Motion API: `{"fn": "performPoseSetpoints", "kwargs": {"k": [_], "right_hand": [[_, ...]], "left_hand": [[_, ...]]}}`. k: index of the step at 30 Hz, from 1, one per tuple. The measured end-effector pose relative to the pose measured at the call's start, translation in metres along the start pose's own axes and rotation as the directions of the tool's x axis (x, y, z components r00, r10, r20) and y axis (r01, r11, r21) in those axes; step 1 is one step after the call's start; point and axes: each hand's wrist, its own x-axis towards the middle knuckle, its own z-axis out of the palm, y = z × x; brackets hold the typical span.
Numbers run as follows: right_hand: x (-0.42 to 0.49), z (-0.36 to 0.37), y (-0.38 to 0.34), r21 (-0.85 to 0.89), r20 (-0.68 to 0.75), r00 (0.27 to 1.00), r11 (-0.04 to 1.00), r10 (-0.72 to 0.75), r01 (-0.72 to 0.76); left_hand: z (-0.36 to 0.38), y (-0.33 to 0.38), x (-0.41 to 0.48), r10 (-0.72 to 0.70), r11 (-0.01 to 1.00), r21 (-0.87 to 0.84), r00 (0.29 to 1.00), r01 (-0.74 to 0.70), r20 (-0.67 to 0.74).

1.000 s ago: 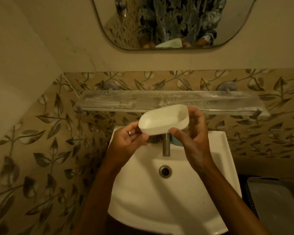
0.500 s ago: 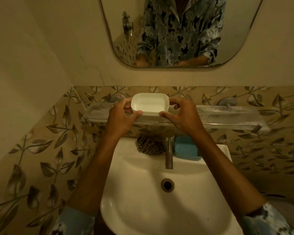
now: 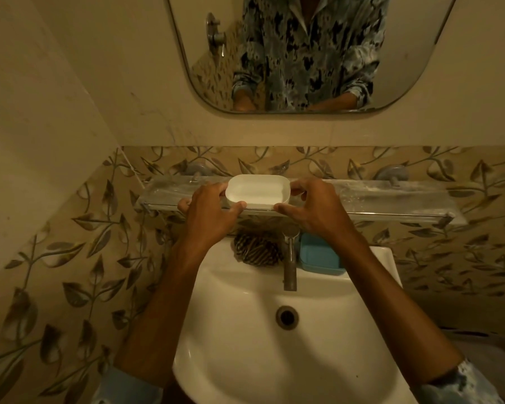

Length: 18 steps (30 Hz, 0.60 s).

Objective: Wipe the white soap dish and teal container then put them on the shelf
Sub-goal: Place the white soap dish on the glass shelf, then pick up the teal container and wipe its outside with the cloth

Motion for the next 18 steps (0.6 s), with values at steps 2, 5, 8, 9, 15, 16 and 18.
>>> {"fn": "performPoseSetpoints", "kwargs": {"k": [2,5,8,9,15,16,18], "right_hand": [[-0.001,-0.001,-0.001,-0.011,0.007,1.0,1.0,0.0,0.001],[-0.009,0.0,0.002,-0.013,-0.058,0.998,1.0,-0.023,0.022],[-0.031,0.005,0.017,0.007,-0.323,0.922,0.973,-0.214,0.229],[-0.04,0.009,0.026,-0.02,-0.41,0.866,0.952,-0.286,0.305],[-0.078,0.044,0.119,-0.2,-0.263,0.936,0.962,-0.234,0.185],[-0.079,0.05,0.135,-0.25,-0.167,0.977,0.964,-0.136,0.092],[-0.078,0.06,0.159,-0.383,-0.015,0.999,0.923,0.039,-0.042]], "left_hand": [[0.0,-0.001,-0.001,-0.013,1.0,0.012,0.999,0.013,0.029],[0.002,0.001,-0.008,-0.011,1.0,0.01,1.0,0.011,-0.019],[0.005,-0.001,-0.024,0.071,0.996,-0.024,0.958,-0.081,-0.279],[0.009,-0.006,-0.031,0.11,0.991,-0.034,0.924,-0.132,-0.366],[0.068,-0.056,-0.071,0.058,0.993,-0.084,0.972,-0.079,-0.227],[0.081,-0.066,-0.075,0.027,0.995,-0.092,0.99,-0.041,-0.14],[0.105,-0.084,-0.077,-0.015,0.997,-0.078,0.999,0.018,0.038]]}}
